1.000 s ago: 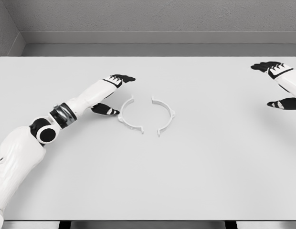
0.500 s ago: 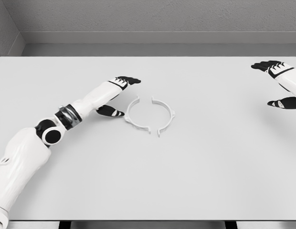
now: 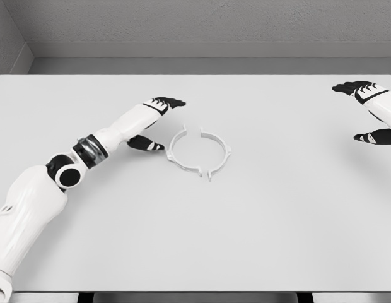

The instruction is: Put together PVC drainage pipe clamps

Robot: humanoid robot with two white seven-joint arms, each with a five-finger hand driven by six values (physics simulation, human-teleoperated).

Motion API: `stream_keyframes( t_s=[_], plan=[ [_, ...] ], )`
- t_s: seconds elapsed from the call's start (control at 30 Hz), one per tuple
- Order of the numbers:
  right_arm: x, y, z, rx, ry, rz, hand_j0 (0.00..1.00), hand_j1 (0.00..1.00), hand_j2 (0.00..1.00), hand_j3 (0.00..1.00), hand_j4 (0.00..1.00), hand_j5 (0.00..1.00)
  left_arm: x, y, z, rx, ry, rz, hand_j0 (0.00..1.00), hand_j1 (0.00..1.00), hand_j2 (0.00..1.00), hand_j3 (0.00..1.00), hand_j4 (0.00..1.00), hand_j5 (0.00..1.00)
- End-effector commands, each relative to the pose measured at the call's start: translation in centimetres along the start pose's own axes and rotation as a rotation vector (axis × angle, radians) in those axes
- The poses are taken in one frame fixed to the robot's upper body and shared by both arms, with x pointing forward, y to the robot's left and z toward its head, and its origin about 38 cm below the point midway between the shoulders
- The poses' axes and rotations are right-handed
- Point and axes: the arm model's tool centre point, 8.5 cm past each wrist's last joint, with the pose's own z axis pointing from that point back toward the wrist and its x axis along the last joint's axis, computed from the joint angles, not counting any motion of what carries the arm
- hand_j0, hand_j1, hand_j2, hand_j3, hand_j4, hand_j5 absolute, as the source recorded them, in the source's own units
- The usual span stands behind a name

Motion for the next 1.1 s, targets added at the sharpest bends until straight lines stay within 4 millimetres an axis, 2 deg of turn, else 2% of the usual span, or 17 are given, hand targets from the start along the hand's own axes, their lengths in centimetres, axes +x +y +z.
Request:
stream_keyframes(
  t_s=[0.0, 0.63, 1.07],
  plan=[
    [0.0, -0.1, 0.0, -0.004, 0.0, -0.004, 1.0, 1.0, 1.0, 1.0, 1.0, 1.0, -0.2, 0.0, 0.1, 0.004, 0.006, 0.007, 1.0, 1.0, 1.0, 1.0, 1.0, 1.0],
    [-0.1, -0.1, 0.1, -0.004, 0.005, -0.004, 1.0, 1.0, 1.0, 1.0, 1.0, 1.0, -0.2, -0.4, -1.1, 0.006, 0.013, 0.031, 1.0, 1.0, 1.0, 1.0, 1.0, 1.0],
    [-0.2, -0.1, 0.2, -0.004, 0.006, -0.005, 1.0, 1.0, 1.0, 1.0, 1.0, 1.0, 0.7, -0.8, -2.1, 0.015, -0.009, 0.048, 1.0, 1.0, 1.0, 1.0, 1.0, 1.0]
  ],
)
